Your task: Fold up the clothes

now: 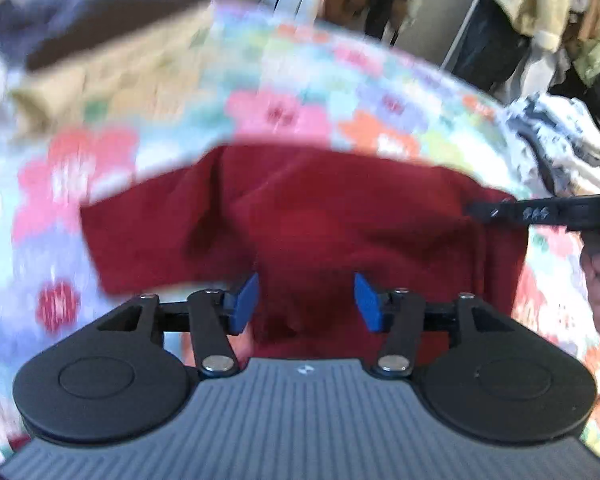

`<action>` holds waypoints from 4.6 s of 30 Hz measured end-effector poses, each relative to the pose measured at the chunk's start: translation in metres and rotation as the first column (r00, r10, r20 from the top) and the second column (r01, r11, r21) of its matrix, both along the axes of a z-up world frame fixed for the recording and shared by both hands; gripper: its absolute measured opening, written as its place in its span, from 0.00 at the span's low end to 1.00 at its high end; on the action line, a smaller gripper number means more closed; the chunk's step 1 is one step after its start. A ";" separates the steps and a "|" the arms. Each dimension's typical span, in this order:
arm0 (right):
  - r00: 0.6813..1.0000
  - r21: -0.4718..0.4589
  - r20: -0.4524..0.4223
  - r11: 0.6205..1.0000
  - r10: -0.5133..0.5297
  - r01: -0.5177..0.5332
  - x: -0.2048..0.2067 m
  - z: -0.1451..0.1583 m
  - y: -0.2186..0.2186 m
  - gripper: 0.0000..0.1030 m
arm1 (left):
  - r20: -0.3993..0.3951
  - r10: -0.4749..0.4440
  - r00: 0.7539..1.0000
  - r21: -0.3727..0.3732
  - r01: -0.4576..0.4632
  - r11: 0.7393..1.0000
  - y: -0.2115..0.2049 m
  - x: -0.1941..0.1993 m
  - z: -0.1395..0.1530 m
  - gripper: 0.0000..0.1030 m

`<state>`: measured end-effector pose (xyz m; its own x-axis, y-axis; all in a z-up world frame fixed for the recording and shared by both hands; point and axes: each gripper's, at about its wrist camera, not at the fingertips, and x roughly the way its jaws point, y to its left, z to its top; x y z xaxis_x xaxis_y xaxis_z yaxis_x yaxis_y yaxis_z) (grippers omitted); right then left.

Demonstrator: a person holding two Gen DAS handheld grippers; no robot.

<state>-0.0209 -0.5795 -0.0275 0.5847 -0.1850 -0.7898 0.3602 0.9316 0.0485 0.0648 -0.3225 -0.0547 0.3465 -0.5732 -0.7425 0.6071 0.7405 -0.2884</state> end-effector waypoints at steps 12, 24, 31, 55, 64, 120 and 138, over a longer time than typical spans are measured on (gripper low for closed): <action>0.996 -0.207 0.072 0.978 0.049 -0.033 -0.004 0.035 -0.001 0.11 | -0.179 -0.007 0.984 -0.134 -0.017 0.991 0.019 0.016 -0.021 0.58; 0.891 -0.085 0.090 0.895 0.444 -0.437 -0.065 -0.007 0.111 0.40 | -0.154 -0.041 0.987 -0.142 0.019 0.990 0.010 0.000 -0.025 0.31; 0.799 -0.291 -0.002 0.764 0.601 -0.576 -0.062 -0.019 0.144 0.54 | 0.016 -0.066 0.998 -0.119 0.068 0.991 0.030 0.006 -0.005 0.23; 0.918 -0.528 0.121 0.807 0.378 -0.264 -0.033 0.059 -0.024 0.04 | -0.097 -0.050 0.994 -0.122 0.038 0.992 -0.043 0.000 -0.003 0.23; 0.930 -0.285 -0.024 0.889 0.367 -0.358 0.046 0.094 -0.097 0.04 | -0.056 -0.053 0.997 -0.141 0.045 0.989 -0.079 -0.001 0.016 0.27; 0.953 0.024 0.190 0.969 0.238 -0.247 0.032 0.013 -0.200 0.11 | 0.000 -0.012 1.000 -0.010 0.012 1.000 -0.192 0.075 0.015 0.24; 0.939 0.024 0.343 1.000 -0.014 0.006 0.038 0.004 -0.247 0.10 | 0.195 -0.024 0.980 0.171 -0.010 0.985 -0.211 0.062 0.019 0.13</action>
